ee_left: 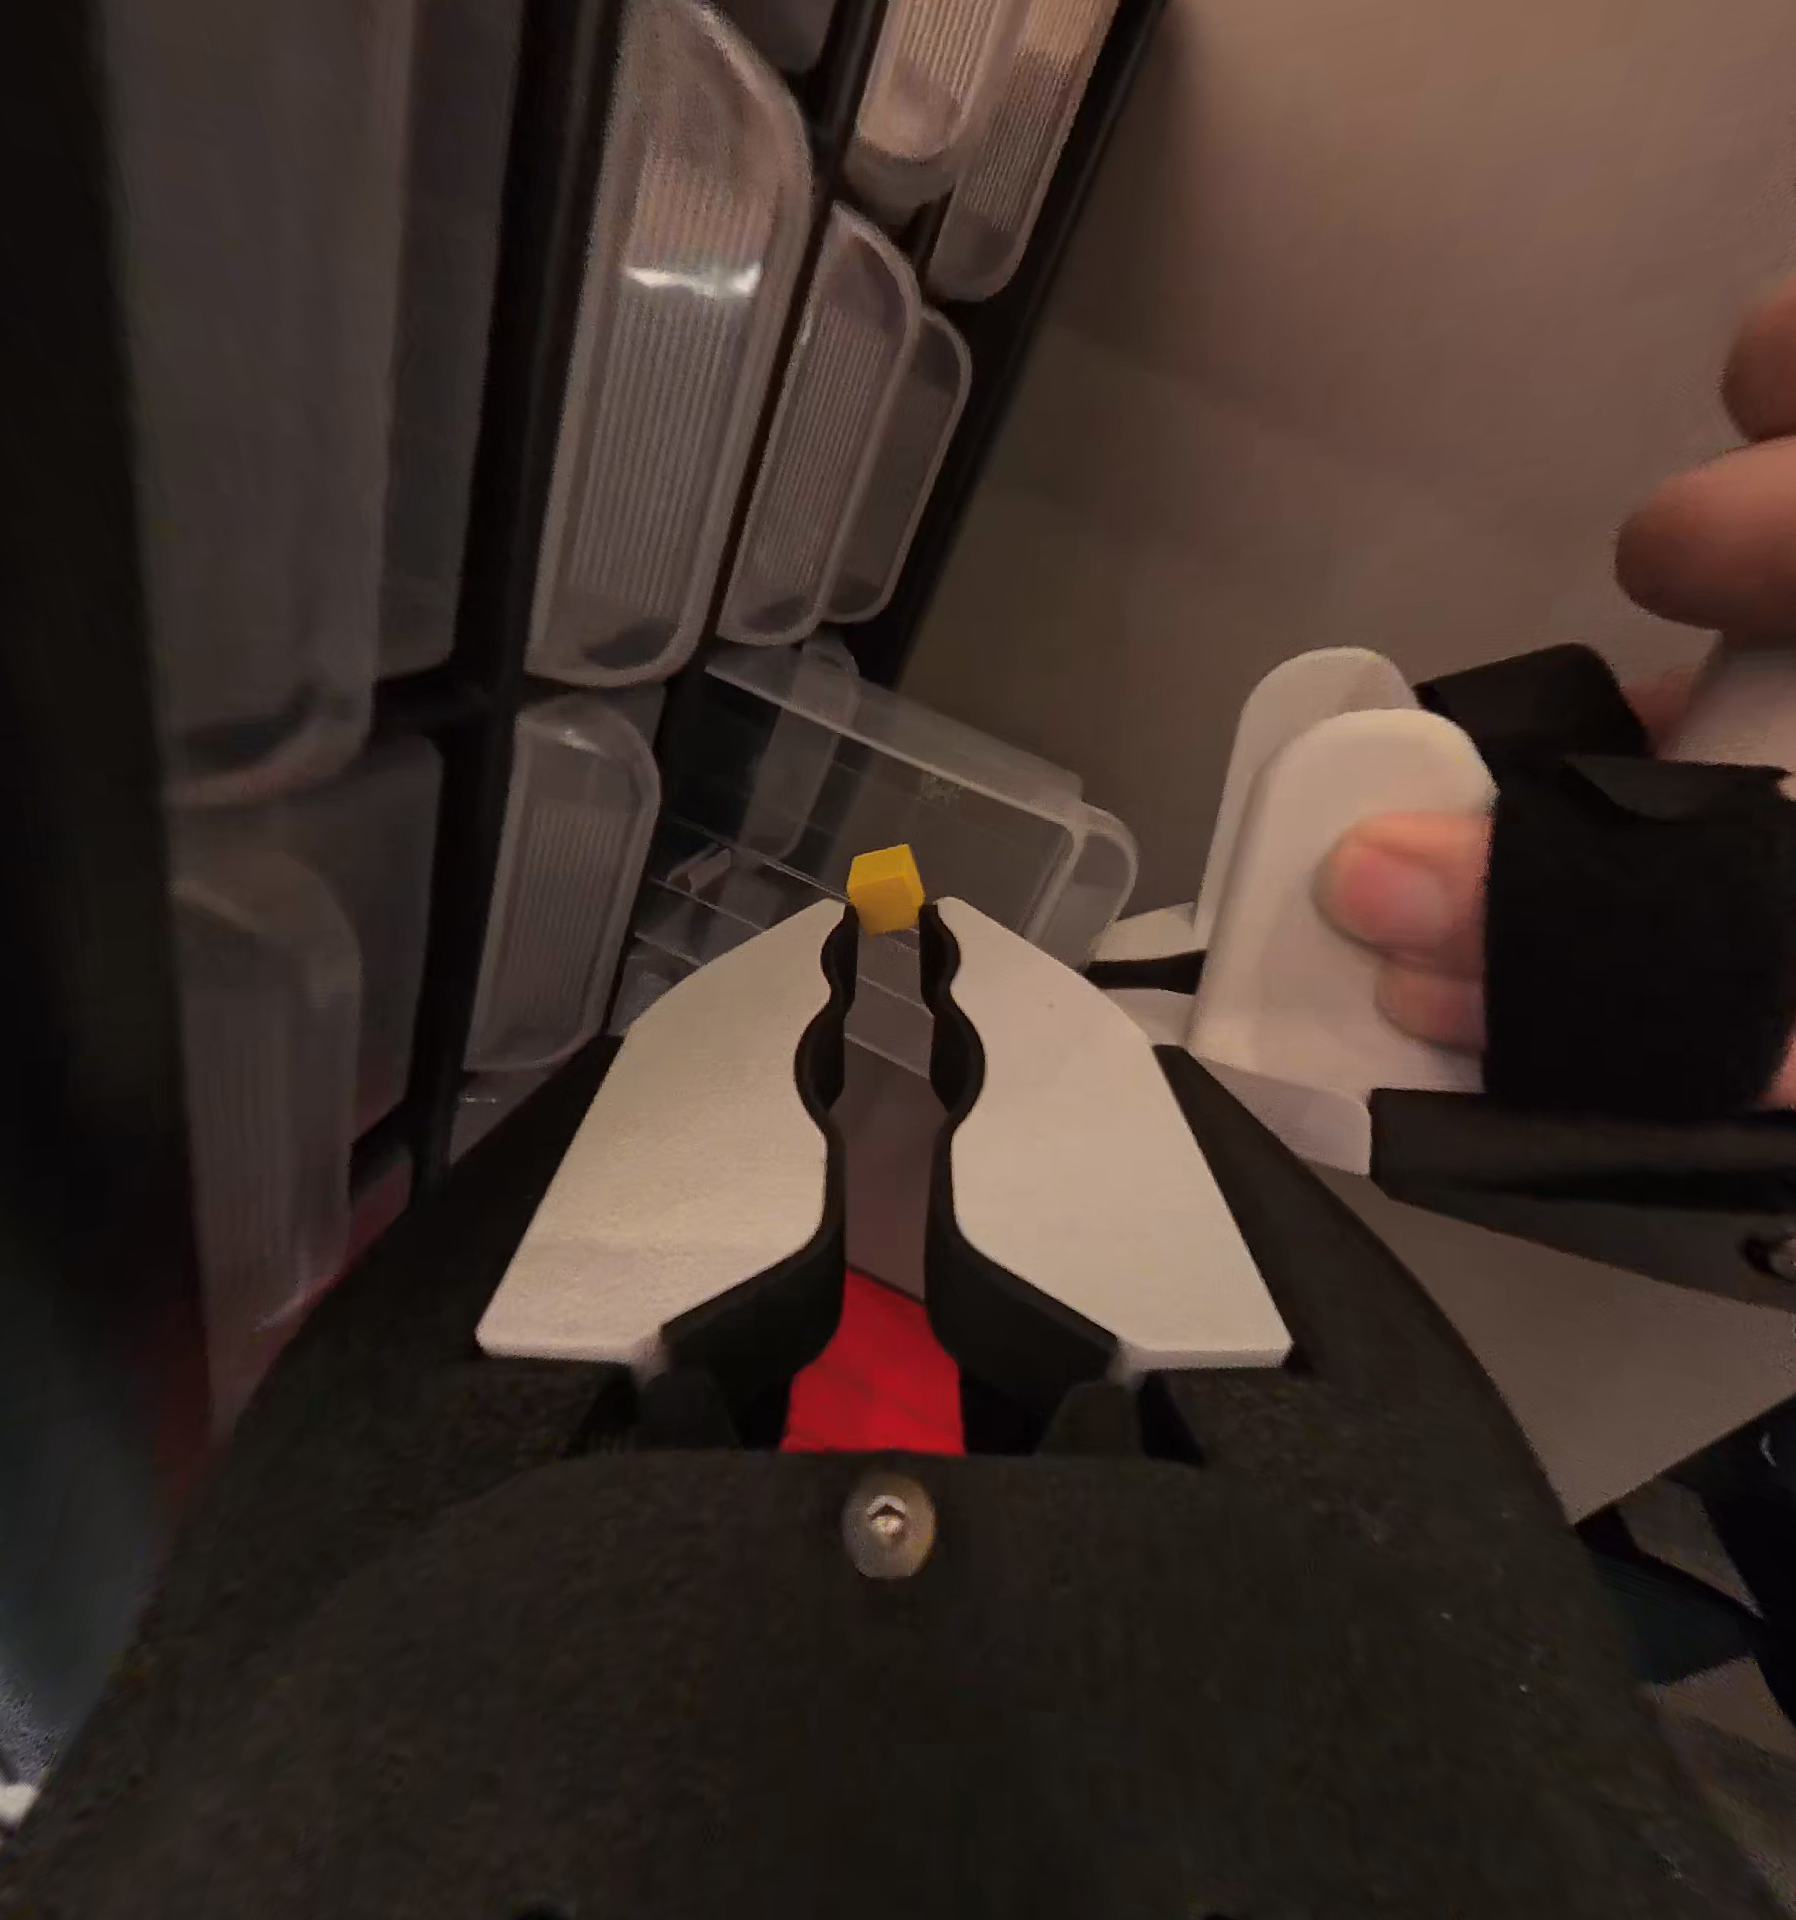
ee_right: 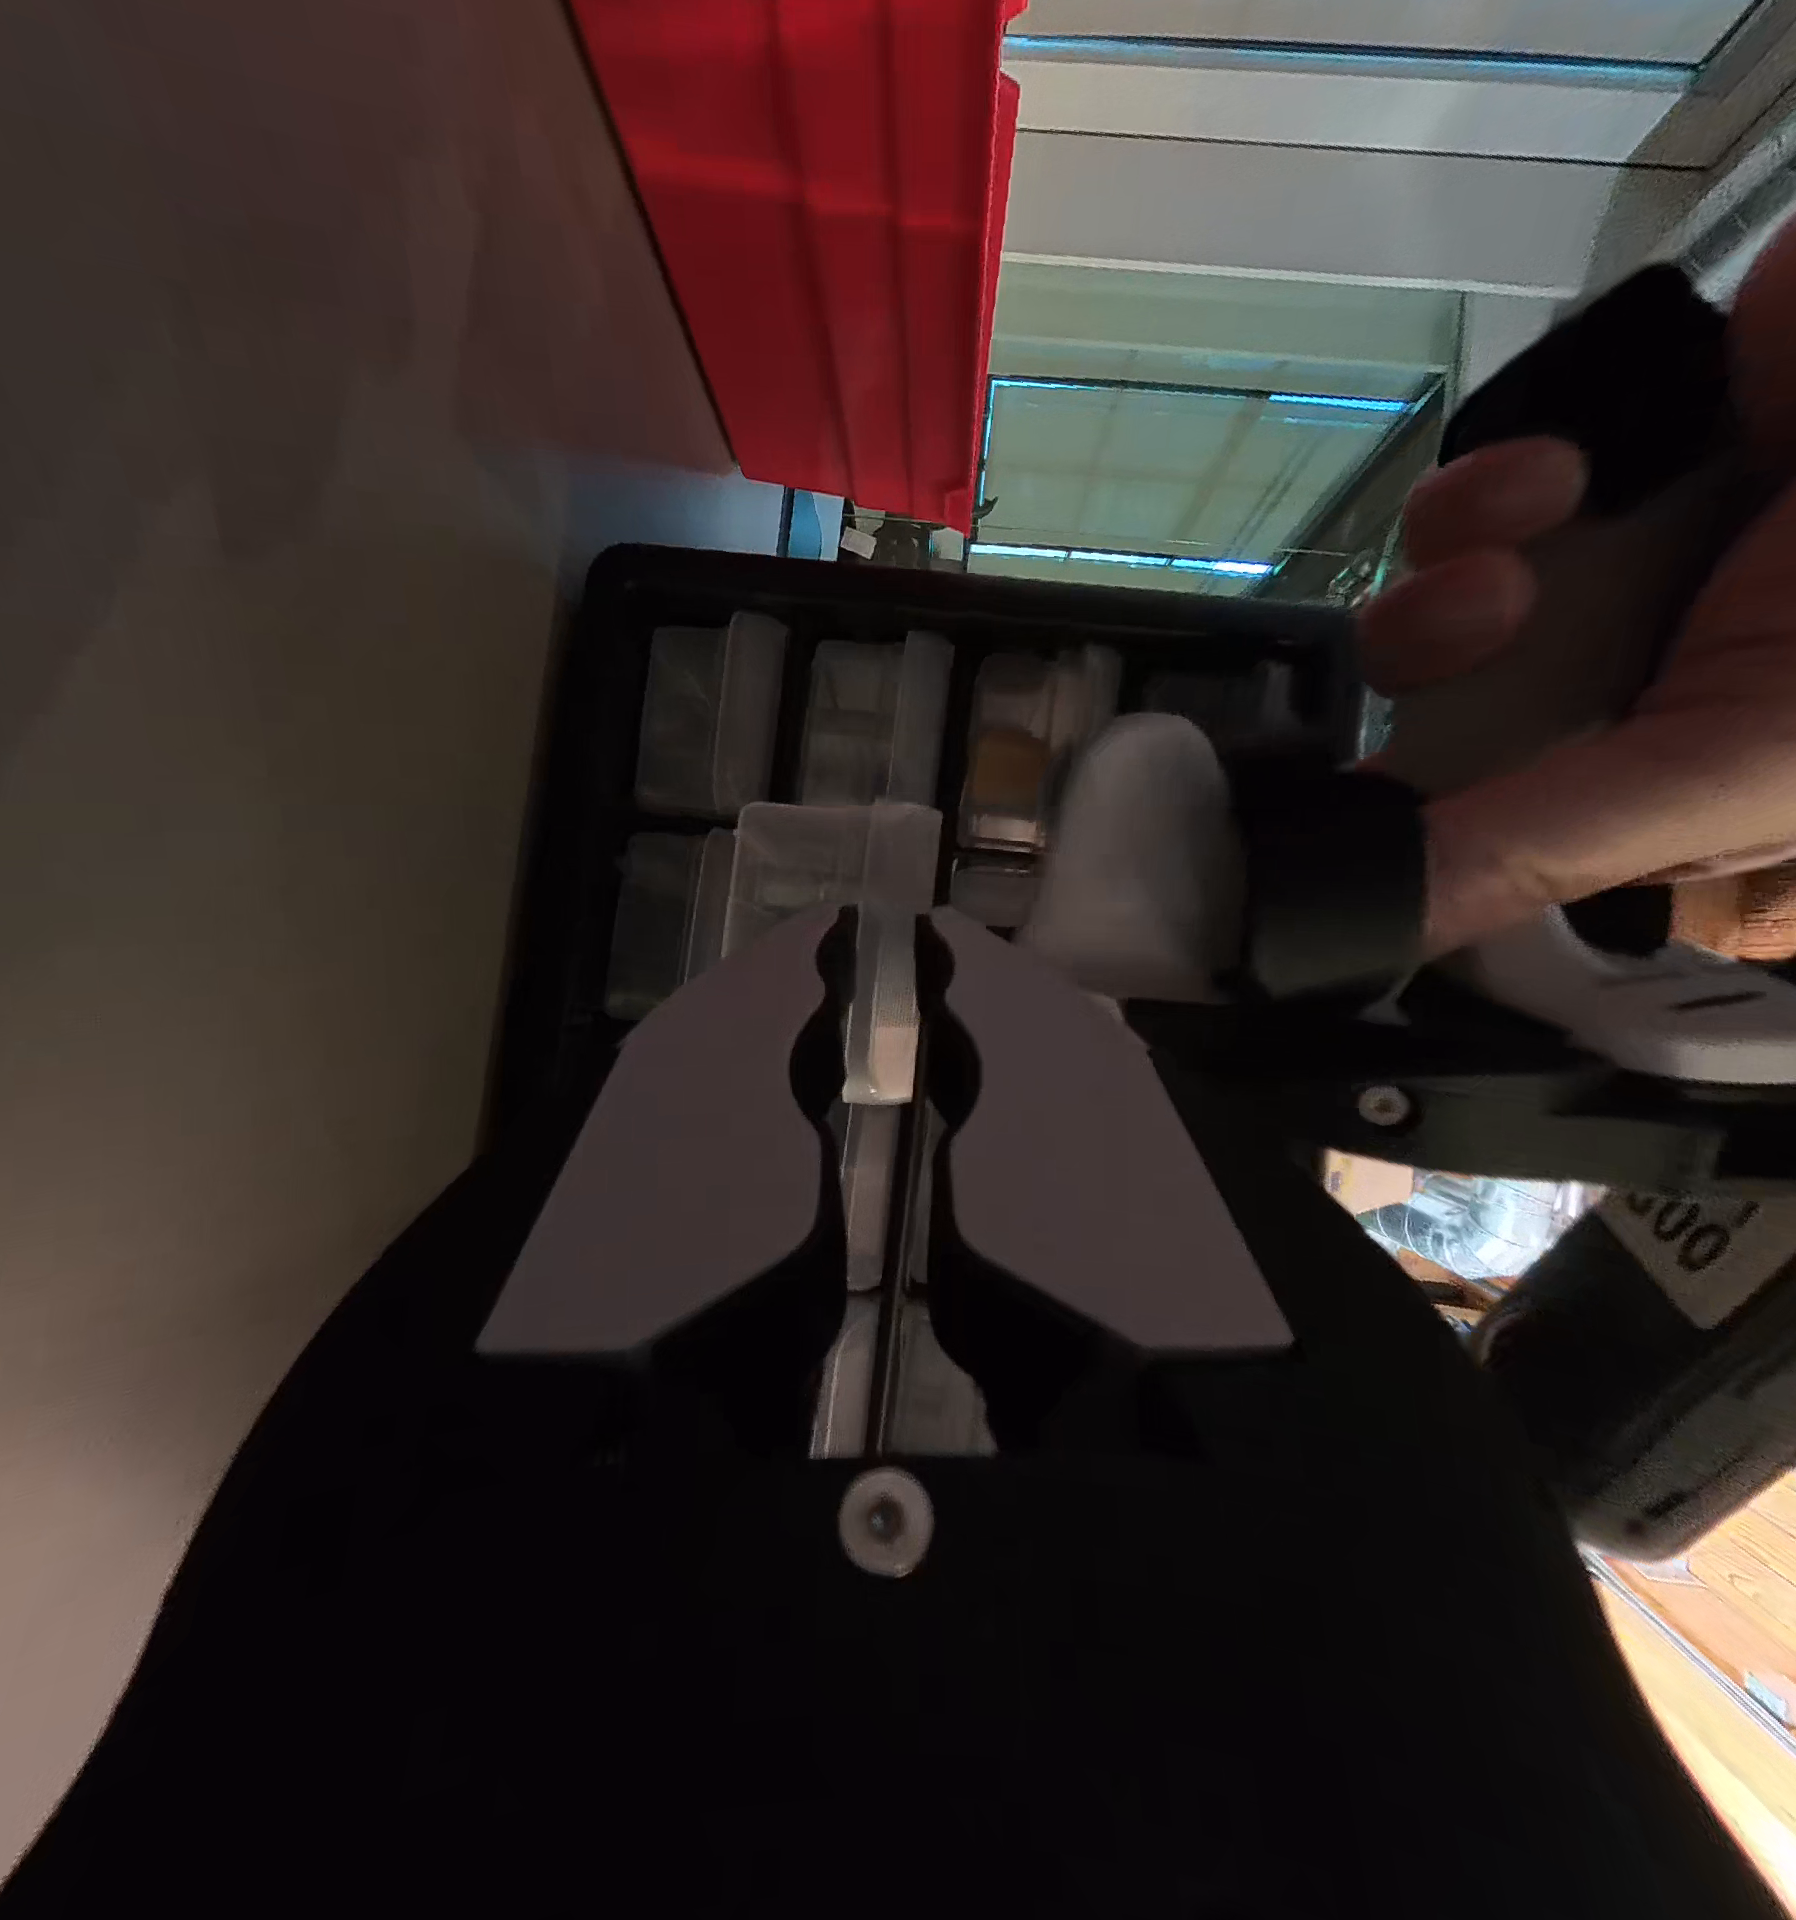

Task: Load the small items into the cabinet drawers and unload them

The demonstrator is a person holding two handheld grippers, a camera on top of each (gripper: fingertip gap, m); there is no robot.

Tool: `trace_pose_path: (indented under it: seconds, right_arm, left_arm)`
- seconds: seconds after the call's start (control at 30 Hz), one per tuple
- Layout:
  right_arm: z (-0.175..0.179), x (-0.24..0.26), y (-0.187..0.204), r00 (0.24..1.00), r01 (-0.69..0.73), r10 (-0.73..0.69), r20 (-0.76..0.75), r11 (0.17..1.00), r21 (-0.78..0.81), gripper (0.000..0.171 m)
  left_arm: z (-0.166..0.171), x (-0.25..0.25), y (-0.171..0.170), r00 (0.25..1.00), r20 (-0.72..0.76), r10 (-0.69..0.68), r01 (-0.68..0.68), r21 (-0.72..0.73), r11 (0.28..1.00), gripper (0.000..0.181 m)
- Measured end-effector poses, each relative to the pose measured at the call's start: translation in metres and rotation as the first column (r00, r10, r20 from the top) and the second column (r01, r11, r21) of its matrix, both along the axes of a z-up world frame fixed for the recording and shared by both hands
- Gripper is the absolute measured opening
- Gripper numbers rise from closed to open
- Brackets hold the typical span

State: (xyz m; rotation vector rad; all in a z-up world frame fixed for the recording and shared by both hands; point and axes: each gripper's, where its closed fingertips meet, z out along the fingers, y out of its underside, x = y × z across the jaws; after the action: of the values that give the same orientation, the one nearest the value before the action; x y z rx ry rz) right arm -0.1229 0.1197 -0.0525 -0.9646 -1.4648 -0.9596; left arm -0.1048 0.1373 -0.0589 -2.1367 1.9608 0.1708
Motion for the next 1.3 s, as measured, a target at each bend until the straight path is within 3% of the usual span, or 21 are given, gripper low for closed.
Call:
trace_pose_path:
  seconds: [0.17, 0.4, 0.6, 0.73, 0.87, 1.0, 1.13, 1.3]
  right_arm:
    - [0.0, 0.0, -0.001, 1.0, -0.009, 0.009, 0.008, 1.0, -0.005, 0.011]
    - [-0.001, 0.0, -0.002, 1.0, -0.013, 0.013, 0.018, 1.0, -0.008, 0.011]
    - [0.0, 0.0, -0.002, 1.0, -0.009, 0.009, 0.019, 1.0, -0.003, 0.012]
    - [-0.001, 0.001, -0.002, 1.0, -0.011, 0.011, 0.017, 1.0, -0.003, 0.012]
    - [-0.001, 0.001, -0.002, 1.0, -0.021, 0.021, 0.011, 1.0, -0.001, 0.012]
    - [-0.002, 0.003, 0.001, 1.0, -0.009, 0.009, 0.013, 1.0, 0.004, 0.012]
    - [-0.002, 0.005, 0.008, 1.0, 0.011, -0.011, -0.006, 1.0, 0.008, 0.012]
    - [-0.002, 0.009, 0.025, 0.998, 0.057, -0.056, -0.016, 0.998, 0.015, 0.012]
  left_arm:
    - [-0.008, 0.005, 0.002, 0.999, -0.042, 0.007, -0.008, -0.031, 0.999, 0.011]
    - [-0.014, -0.003, 0.01, 0.989, -0.137, -0.047, 0.052, 0.037, 0.998, 0.011]
    - [0.0, -0.012, 0.012, 0.997, -0.08, 0.022, -0.016, 0.078, 0.997, 0.022]
    - [0.025, -0.027, 0.001, 0.994, 0.081, 0.068, -0.076, 0.101, 0.992, 0.022]
    - [0.044, -0.06, -0.016, 0.973, 0.206, 0.103, -0.126, 0.103, 0.987, 0.022]
    - [0.049, -0.108, -0.015, 0.962, 0.205, 0.179, -0.206, 0.117, 0.971, 0.022]
    - [0.057, -0.162, 0.005, 0.926, 0.207, 0.314, -0.349, 0.159, 0.924, 0.022]
    - [0.061, -0.217, 0.042, 0.808, 0.278, 0.52, -0.565, 0.111, 0.818, 0.02]
